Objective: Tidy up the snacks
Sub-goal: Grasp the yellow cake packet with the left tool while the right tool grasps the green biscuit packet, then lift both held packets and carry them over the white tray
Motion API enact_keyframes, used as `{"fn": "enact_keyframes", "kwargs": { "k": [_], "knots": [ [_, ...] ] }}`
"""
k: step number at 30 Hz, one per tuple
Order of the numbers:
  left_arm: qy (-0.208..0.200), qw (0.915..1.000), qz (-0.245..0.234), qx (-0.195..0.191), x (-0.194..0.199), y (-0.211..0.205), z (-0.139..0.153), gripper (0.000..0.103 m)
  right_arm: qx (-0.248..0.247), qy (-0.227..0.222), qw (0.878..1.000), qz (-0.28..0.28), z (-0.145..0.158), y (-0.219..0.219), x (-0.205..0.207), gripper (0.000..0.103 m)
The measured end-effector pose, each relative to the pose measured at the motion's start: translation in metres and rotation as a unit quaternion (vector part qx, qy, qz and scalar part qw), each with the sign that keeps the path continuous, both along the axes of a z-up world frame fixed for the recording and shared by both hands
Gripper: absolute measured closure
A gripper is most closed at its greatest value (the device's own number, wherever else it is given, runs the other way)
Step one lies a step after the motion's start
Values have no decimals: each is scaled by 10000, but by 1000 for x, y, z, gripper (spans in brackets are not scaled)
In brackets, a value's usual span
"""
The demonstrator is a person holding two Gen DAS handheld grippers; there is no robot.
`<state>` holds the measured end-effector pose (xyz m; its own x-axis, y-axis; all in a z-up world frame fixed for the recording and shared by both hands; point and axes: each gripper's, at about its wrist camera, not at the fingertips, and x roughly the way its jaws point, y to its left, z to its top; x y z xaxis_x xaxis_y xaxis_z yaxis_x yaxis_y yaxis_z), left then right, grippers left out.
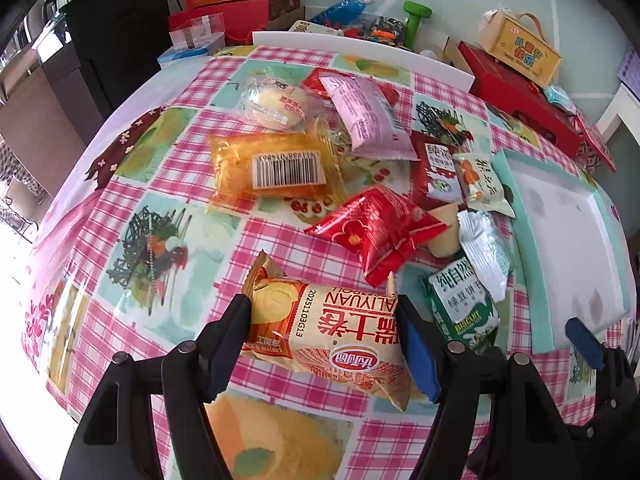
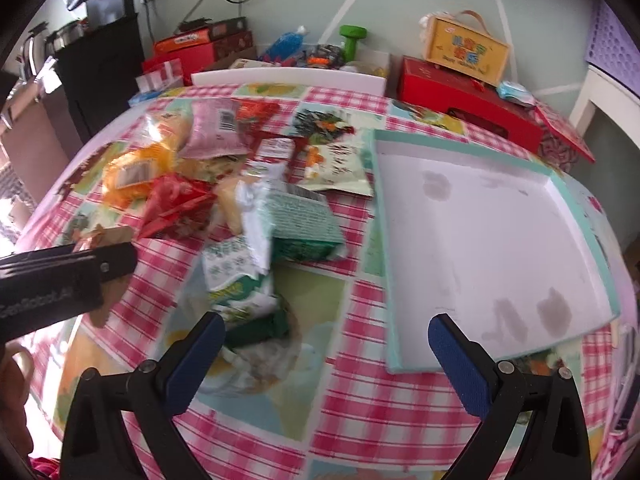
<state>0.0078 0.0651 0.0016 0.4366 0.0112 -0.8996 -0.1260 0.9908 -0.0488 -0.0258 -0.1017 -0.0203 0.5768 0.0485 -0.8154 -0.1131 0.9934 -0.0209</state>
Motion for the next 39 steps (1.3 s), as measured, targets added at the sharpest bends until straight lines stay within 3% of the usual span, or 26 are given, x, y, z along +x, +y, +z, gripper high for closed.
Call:
{"fn": "enact_keyframes", "kwargs": {
  "k": [13, 15, 21, 39],
  "knots": [
    [95, 9999, 9, -93, 5, 5, -6, 30, -73, 328, 9988, 358, -19, 23, 16, 23],
    [104, 9999, 4, -101, 6, 5, -7, 30, -100, 352, 9985, 410, -22, 27, 18, 35],
    [143, 9998, 32, -115, 6, 6, -9, 30, -167, 326, 9979, 537, -27, 37, 23, 56],
    [169, 9997, 76, -164, 4, 7, -11, 30, -175, 234, 9978, 602, -24, 40, 14, 60]
  ]
}}
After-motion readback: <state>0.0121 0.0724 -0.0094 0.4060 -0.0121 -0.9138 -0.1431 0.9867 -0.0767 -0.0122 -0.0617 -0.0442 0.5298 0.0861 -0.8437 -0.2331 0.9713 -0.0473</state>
